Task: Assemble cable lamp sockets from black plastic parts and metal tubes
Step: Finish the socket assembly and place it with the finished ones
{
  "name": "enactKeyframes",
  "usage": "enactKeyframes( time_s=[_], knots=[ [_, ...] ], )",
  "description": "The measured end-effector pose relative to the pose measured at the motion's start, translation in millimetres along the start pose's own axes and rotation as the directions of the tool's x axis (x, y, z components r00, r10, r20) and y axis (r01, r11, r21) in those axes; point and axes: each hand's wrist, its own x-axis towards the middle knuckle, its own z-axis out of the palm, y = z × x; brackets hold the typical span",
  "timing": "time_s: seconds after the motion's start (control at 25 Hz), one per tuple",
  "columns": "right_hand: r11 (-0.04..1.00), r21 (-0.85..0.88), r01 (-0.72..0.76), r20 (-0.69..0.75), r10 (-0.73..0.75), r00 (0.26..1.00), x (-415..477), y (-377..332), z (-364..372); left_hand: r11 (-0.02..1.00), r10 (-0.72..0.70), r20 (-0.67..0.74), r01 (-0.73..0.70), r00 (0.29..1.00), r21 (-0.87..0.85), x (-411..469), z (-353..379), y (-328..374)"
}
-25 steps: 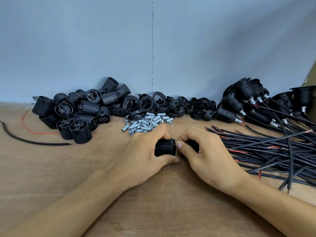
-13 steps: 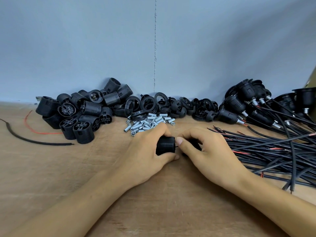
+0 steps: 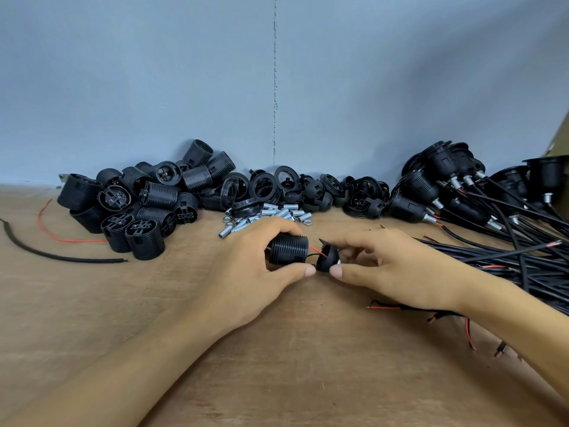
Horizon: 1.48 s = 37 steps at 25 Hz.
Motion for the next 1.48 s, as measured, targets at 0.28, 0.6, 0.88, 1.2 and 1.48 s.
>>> enactKeyframes(
  time_s=[0.28, 0.6, 0.88, 1.2, 1.48],
  knots=[
    [0.994, 0.106, 0.035, 0.119, -0.048, 0.992, -2.8, -4.4, -5.8, 0.999, 0.036, 0.015, -0.035, 0.999, -0.040, -0.5, -1.0, 0.6],
    [0.990, 0.141, 0.002, 0.160, -0.024, 0.987, -4.2, -7.0, -6.2, 0.998, 0.032, 0.127, -0.025, 0.991, -0.055, -2.6, 2.7, 2.5],
    [0.986, 0.166, -0.014, 0.148, -0.011, 0.989, -6.4, -13.3, -8.5, 0.997, 0.017, 0.173, -0.004, 0.985, -0.077, -4.0, 3.5, 12.1],
    [0.975, 0.222, -0.032, 0.082, 0.014, 0.997, -2.4, -10.6, -2.5, 0.993, -0.033, 0.142, 0.049, 0.989, -0.109, -0.6, 8.3, 19.7],
    [0.991, 0.132, -0.035, 0.015, 0.034, 0.999, -0.6, -15.6, 1.7, 0.970, -0.115, 0.158, 0.145, 0.981, -0.193, -1.5, 10.9, 15.7]
  ],
)
